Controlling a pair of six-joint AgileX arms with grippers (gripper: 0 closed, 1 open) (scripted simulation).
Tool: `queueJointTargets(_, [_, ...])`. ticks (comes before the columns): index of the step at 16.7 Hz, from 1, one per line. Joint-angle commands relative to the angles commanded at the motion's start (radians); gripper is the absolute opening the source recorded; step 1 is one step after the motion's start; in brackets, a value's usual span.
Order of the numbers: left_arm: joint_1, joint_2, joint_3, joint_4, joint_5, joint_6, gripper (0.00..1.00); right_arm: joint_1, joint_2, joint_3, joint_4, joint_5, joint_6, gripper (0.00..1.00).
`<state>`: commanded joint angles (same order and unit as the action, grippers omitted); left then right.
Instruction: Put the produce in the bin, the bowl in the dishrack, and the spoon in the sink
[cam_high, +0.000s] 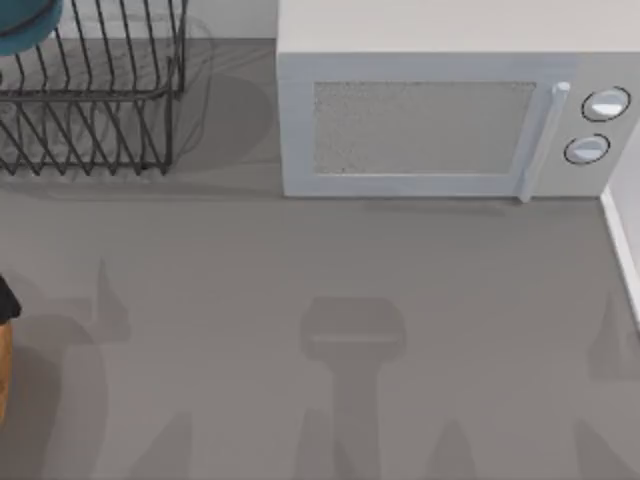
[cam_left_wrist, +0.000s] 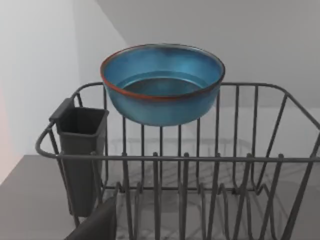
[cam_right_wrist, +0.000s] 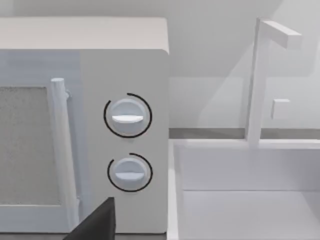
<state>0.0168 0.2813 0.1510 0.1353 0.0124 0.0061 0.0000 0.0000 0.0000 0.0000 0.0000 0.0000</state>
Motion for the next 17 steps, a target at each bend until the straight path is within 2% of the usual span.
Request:
queueJointTargets(3, [-0.005,-0.183,-0.093,-0.084,-0.013,-0.003,1.00,0.000,0.000,0.000,0.000,0.000,0.000,1.00])
queueJointTargets(6, [-0.014,-0.273,-0.145,-0.130,-0.014,-0.006,1.00,0.000,0.000,0.000,0.000,0.000,0.000,1.00])
queueJointTargets(13, [-0.017,-0.281,-0.151,-0.135,-0.012,-0.006,1.00,-0.002,0.006,0.004,-0.005,0.000,-0.010,1.00])
queueJointTargets(17, [-0.017,-0.281,-0.151,-0.135,-0.012,-0.006,1.00,-0.032,0.089,0.057,-0.069,0.000,-0.149,1.00])
